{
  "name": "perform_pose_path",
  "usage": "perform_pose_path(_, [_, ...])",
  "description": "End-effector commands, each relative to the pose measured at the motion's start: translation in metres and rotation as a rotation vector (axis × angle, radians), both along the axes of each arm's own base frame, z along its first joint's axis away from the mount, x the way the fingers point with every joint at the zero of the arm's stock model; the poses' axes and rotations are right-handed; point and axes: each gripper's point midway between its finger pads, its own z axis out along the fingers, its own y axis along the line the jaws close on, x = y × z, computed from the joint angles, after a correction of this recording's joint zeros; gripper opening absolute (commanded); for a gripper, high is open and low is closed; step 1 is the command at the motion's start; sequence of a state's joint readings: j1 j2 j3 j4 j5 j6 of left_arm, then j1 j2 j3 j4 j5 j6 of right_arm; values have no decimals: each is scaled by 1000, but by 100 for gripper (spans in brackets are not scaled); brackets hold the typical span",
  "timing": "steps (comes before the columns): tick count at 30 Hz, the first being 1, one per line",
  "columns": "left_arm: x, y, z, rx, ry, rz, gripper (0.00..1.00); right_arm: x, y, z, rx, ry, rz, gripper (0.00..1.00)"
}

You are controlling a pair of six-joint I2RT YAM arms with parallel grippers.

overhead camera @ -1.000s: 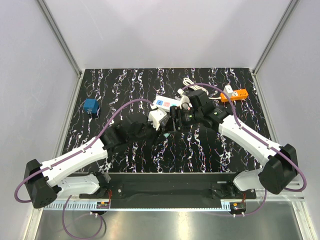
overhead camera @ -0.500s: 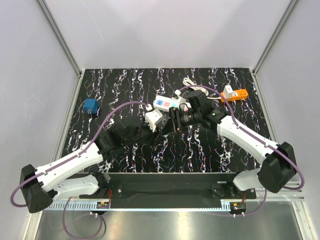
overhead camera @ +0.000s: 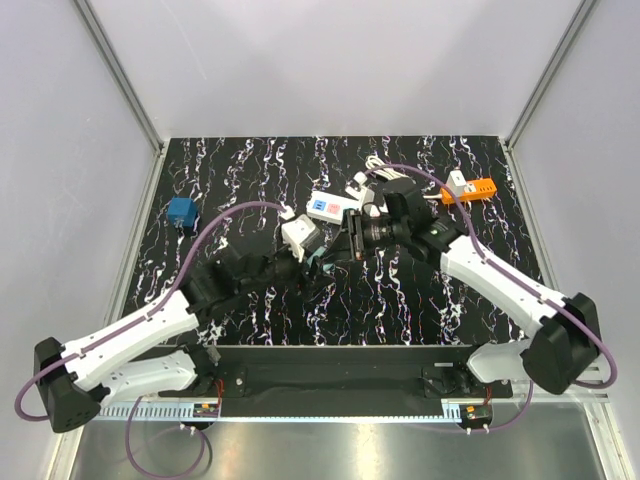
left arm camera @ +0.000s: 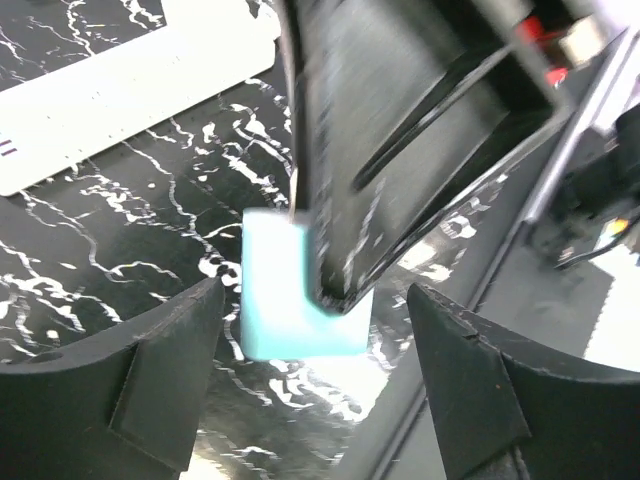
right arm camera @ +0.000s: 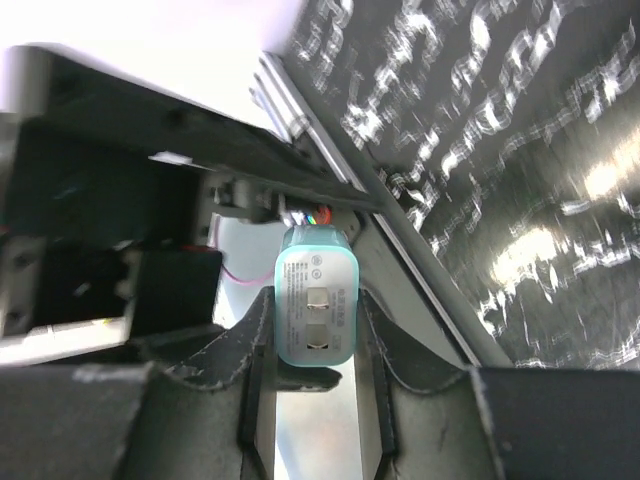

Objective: Insert the plug

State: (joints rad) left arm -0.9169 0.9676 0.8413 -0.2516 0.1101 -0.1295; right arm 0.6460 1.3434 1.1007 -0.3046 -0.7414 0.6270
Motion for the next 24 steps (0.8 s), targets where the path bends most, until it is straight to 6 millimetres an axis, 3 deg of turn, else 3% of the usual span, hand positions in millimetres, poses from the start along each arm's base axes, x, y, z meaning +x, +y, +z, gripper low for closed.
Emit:
perform_pose_path(1, [-1, 0, 59, -189, 6, 30, 80, 4, -3, 64, 168, -203, -34, 0])
perform_pose_path(4, [4, 11, 82, -319, 90, 45, 76, 5, -10, 93, 259, -299, -83, 0])
perform_pose_path(6, [-8, 12, 99, -419, 159, -6, 75, 4, -12, 122, 365, -400, -98, 0])
perform_pose_path(7, [-10, 12, 100, -452, 182, -23, 75, -1, -14, 126, 398, -394, -97, 0])
perform_pose_path(8, [-10, 16, 121, -547, 181, -36, 74, -2, -15, 130, 424, -401, -98, 0])
perform_pose_path(9, [-18, 15, 130, -585, 195, -86, 73, -6, -15, 143, 479, -440, -87, 0])
perform_pose_path(10, [-19, 16, 142, -652, 205, -103, 72, -9, -16, 143, 502, -420, -82, 0])
perform_pose_path(14, [-32, 15, 161, -741, 224, -183, 67, -18, -16, 159, 606, -420, -50, 0])
perform_pose_path(16, [-34, 16, 169, -786, 230, -199, 66, -19, -14, 158, 622, -390, -40, 0])
perform_pose_path(24, [-23, 12, 170, -810, 223, -179, 57, -23, -15, 156, 640, -380, -22, 0])
